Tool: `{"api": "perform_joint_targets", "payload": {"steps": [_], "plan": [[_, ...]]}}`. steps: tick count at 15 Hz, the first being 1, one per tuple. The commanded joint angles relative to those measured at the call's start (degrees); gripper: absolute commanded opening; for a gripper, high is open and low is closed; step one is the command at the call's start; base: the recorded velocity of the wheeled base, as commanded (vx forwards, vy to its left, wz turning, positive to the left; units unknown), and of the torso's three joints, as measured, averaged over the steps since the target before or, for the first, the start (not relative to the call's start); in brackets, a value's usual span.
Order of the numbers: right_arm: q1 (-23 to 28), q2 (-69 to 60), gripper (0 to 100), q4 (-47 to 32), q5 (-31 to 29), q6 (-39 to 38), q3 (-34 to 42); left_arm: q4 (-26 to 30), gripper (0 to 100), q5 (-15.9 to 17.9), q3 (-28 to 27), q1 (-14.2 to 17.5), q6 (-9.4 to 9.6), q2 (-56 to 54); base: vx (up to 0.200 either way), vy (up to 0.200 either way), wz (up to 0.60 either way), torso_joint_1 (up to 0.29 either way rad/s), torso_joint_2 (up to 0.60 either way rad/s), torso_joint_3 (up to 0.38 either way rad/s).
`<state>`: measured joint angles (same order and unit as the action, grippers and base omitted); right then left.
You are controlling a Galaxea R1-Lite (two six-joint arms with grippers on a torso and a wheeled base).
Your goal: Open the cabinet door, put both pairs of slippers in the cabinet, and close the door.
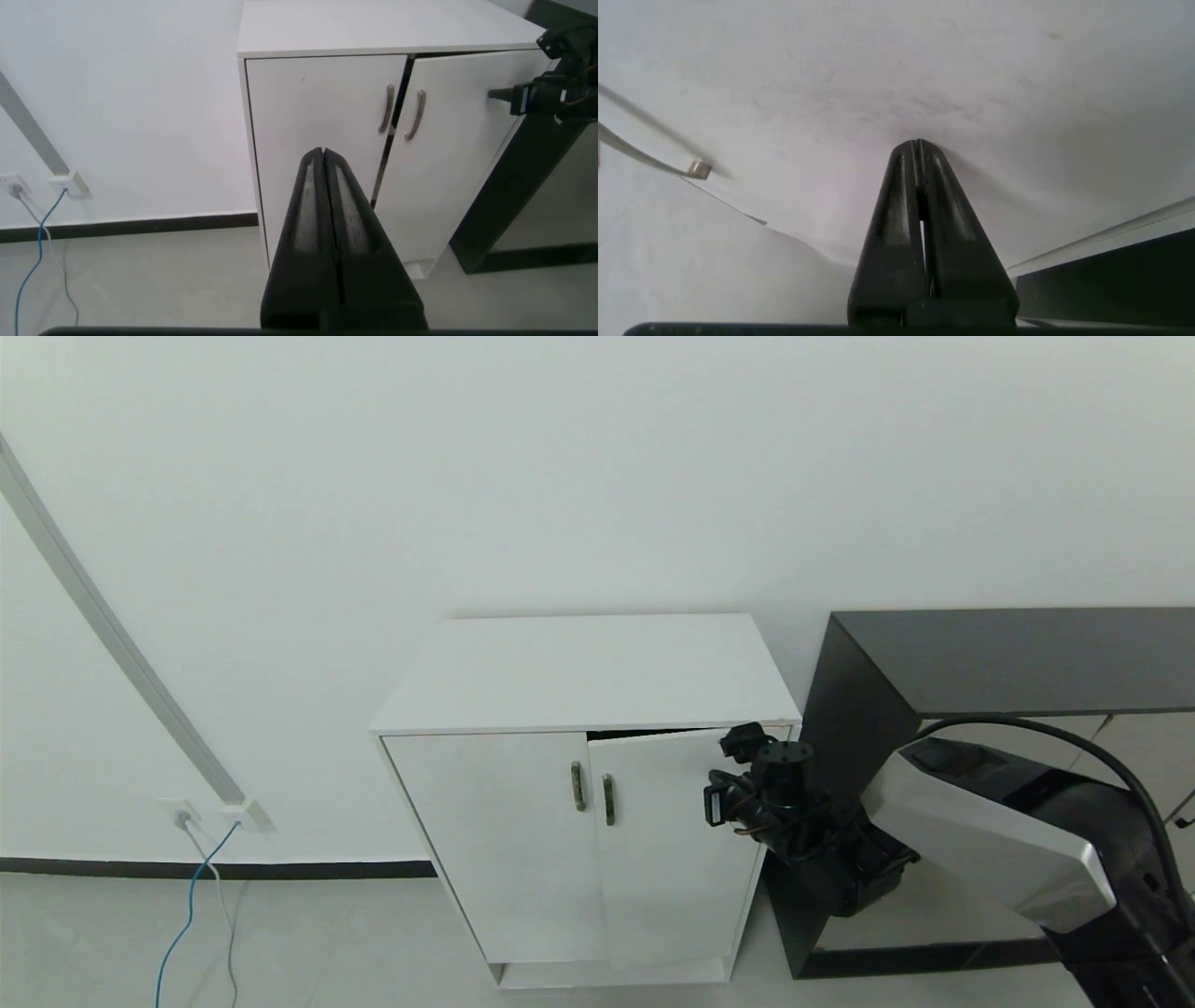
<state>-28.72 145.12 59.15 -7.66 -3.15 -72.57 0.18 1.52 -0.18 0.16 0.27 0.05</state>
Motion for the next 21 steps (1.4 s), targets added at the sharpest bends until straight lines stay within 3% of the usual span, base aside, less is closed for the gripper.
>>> {"api": "perform_joint_targets", "payload": {"steps": [1, 15, 21], "plan": [[0.0, 0.2, 0, -0.1, 0.0, 0.0, -0.4, 0.0, 0, 0.0, 0.0, 0.0, 0.00, 0.0, 0.000, 0.000, 0.00, 0.000, 0.00, 0.000], [1.2, 0.2, 0, -0.9, -0.2, -0.1, -1.3, 0.0, 0, 0.0, 0.0, 0.0, 0.00, 0.0, 0.000, 0.000, 0.00, 0.000, 0.00, 0.000], [3.2, -9.6, 0, 12.7, -0.1, -0.1, 20.6, 0.0, 0, 0.1, 0.0, 0.0, 0.00, 0.0, 0.000, 0.000, 0.00, 0.000, 0.00, 0.000]]}}
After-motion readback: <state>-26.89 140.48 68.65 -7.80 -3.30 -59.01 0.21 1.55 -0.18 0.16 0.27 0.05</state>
